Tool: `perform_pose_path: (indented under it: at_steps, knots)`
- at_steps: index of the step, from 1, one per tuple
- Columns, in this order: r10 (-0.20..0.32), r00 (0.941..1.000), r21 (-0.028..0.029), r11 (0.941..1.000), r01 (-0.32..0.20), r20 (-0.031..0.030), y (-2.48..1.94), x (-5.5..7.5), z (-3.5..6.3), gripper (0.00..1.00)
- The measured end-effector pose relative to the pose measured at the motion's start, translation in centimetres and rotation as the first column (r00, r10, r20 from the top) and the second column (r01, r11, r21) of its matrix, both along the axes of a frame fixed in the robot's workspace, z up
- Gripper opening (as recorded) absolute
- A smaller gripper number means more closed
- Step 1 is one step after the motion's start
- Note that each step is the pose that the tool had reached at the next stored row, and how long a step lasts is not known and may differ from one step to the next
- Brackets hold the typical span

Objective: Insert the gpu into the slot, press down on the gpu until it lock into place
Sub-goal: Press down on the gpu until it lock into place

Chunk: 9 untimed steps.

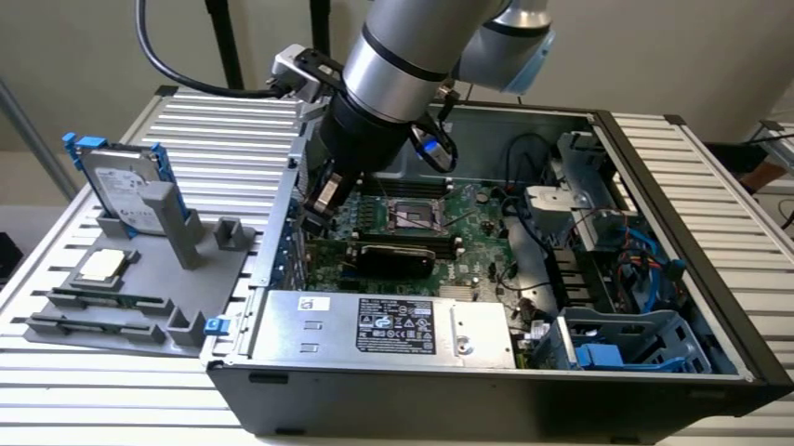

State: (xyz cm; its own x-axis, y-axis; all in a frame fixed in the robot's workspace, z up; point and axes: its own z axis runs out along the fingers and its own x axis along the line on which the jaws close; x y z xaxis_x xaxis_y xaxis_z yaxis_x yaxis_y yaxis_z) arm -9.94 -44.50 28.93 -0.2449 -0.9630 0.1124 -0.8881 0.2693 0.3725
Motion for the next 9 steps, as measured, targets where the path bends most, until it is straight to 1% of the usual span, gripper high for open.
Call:
perform_pose_path:
  at_steps: [3, 9]
  knots:
    - [-0.007, 1.0000, -0.0013, 1.0000, 0.007, 0.0044, 0.00, -0.01, -0.02, 0.11]
    - [-0.013, 0.9999, -0.0021, 0.9999, 0.013, 0.0078, 0.01, -0.04, -0.02, 0.11]
